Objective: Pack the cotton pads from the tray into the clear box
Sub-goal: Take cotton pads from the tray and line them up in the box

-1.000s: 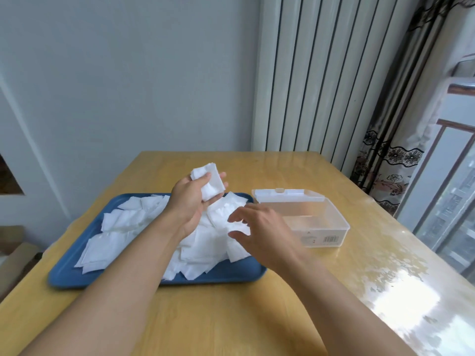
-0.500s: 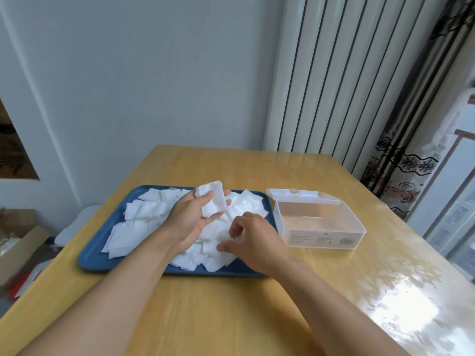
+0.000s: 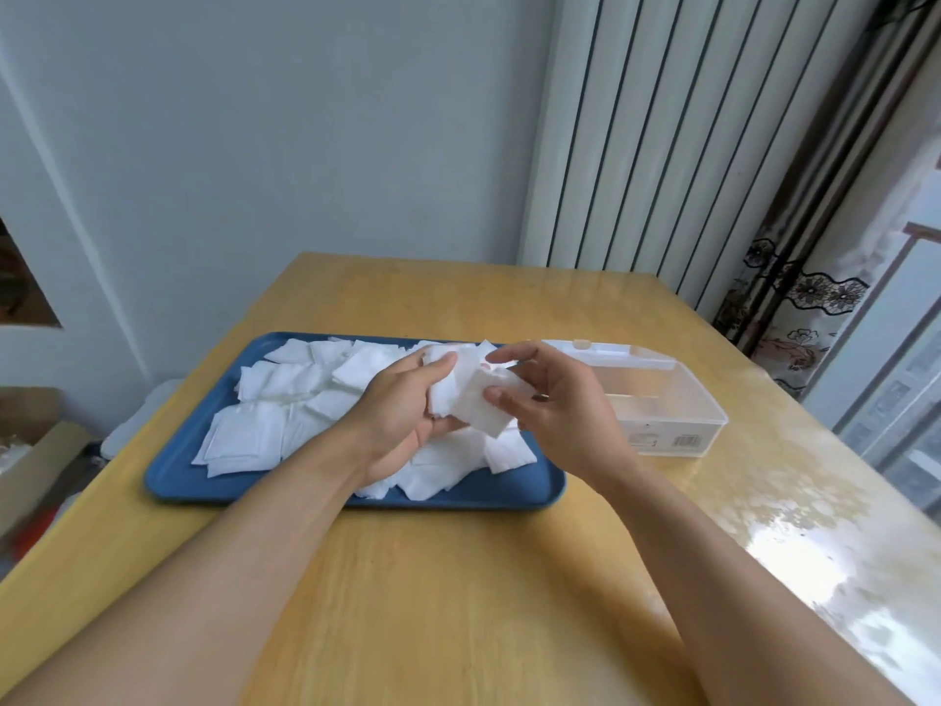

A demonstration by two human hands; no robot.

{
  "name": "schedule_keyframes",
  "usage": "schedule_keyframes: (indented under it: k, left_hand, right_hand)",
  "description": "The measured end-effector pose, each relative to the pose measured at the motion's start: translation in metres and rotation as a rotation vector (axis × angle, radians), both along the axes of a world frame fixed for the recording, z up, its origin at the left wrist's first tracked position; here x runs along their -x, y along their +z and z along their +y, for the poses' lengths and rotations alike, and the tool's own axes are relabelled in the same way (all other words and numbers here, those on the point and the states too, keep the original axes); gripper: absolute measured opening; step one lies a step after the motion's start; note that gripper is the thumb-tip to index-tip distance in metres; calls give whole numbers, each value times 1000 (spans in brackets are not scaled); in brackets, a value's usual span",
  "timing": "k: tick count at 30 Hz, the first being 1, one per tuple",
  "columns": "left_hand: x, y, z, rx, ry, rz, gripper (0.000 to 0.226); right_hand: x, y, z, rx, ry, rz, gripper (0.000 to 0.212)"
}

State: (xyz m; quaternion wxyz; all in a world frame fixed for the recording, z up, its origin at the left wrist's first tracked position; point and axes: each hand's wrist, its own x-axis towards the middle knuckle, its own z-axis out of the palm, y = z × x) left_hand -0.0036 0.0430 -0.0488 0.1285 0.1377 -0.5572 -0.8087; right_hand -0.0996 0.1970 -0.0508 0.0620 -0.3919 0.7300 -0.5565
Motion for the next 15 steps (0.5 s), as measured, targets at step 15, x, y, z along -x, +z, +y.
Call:
schedule_keyframes:
  k: [15]
  left_hand:
    - [-6, -7, 12, -123, -132, 20, 42]
  right_hand:
    - [-3, 0, 2, -41, -235, 172, 31]
